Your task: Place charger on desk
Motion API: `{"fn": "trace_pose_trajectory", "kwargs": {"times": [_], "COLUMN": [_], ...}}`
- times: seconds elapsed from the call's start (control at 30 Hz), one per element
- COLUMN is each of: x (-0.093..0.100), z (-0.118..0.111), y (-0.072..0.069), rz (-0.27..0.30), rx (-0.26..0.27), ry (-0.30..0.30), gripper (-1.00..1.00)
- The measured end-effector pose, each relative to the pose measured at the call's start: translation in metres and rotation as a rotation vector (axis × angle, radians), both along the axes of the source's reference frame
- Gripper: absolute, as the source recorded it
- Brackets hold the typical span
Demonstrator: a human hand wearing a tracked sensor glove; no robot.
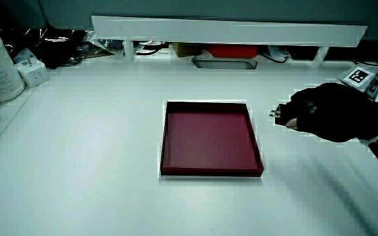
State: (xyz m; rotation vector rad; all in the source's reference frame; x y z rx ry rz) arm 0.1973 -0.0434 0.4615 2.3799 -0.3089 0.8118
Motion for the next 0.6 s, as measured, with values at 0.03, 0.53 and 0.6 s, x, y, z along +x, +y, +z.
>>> {"fn": "trace_pose_trajectory", "kwargs": {"times": [0.03,0.53,0.6], "x": [0.003,0.021,0.020], "z": [0.003,0.057,0.058], "y": [0.001,0.029,0.031], "rz": [0.001,0.027,0.029], "rx": [-0.012,-0.106,-0.108], "ry": [-0.005,0.024,0.028], "gripper": [0.00,0.00,0.00]}}
